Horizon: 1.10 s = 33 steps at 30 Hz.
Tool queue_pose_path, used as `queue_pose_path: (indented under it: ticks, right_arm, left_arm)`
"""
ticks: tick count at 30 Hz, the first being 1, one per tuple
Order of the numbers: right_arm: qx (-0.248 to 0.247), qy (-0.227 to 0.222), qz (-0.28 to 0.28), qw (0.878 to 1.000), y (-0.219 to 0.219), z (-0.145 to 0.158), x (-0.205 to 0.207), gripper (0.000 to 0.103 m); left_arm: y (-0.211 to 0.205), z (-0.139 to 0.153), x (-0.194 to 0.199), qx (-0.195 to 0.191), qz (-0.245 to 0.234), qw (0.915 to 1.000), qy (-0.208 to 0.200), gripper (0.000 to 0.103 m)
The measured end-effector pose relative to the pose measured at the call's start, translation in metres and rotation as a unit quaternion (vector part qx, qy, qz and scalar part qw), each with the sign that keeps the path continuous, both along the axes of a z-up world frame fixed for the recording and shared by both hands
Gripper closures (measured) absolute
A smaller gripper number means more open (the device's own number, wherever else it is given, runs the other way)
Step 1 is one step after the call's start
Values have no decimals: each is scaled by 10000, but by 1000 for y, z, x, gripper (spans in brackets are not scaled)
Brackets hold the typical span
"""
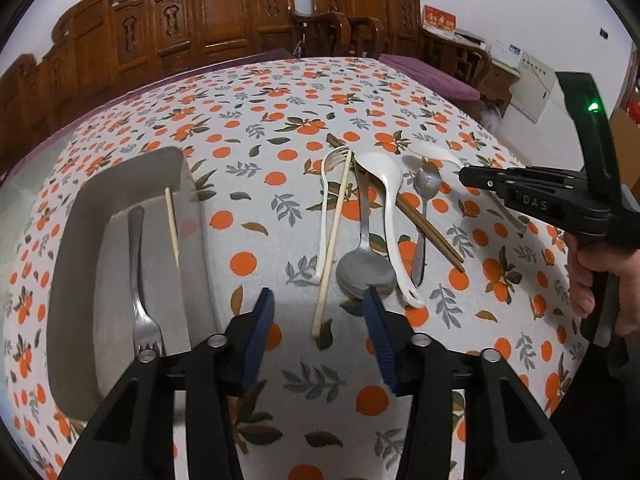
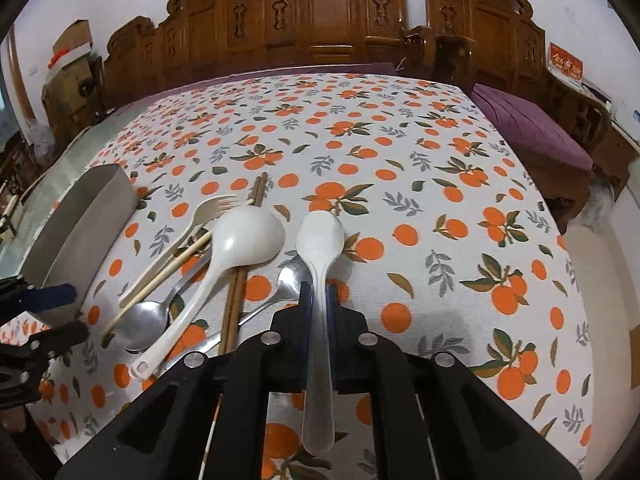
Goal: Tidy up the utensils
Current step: 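Grasp a white plastic spoon with the right tool while the left tool grasps a white fork, then carry the white fork into the tray and release it with the left tool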
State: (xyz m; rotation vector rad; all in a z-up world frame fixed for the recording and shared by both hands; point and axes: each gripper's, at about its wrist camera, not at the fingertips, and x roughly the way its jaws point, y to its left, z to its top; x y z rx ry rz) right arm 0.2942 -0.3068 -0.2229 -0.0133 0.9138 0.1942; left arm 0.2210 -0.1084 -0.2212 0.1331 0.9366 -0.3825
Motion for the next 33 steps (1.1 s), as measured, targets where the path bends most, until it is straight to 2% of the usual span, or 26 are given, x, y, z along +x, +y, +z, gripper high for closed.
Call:
queue_pose_path:
  ticks: [5,7,12,24,28,33]
  right_arm:
    - [47,-35,63,10000,4,1,-1,94]
    - [108,-29,66,9999,3,2,-1,94]
    - [186,-25,59,9998,2,2,0,94]
    - [237,-27,105,9997,6,2,0,94]
    - [239,-26,131,9996,7,2,0,94]
    - [255,-53,158,9995,10,4,-1,94]
  left_arm:
    - [-13,1,19,133,-110,9998,73,75]
    - [-17,-3,28,189,-116,9996,172,84]
    - [-22,-14,45,181,-23,9988,457,95]
    - [-23,-24,63,94,75,9976,676,98]
    - [-21,-23,63,45,62,9977,672,100]
    - [-17,-12,55,40,86,9989,470,100]
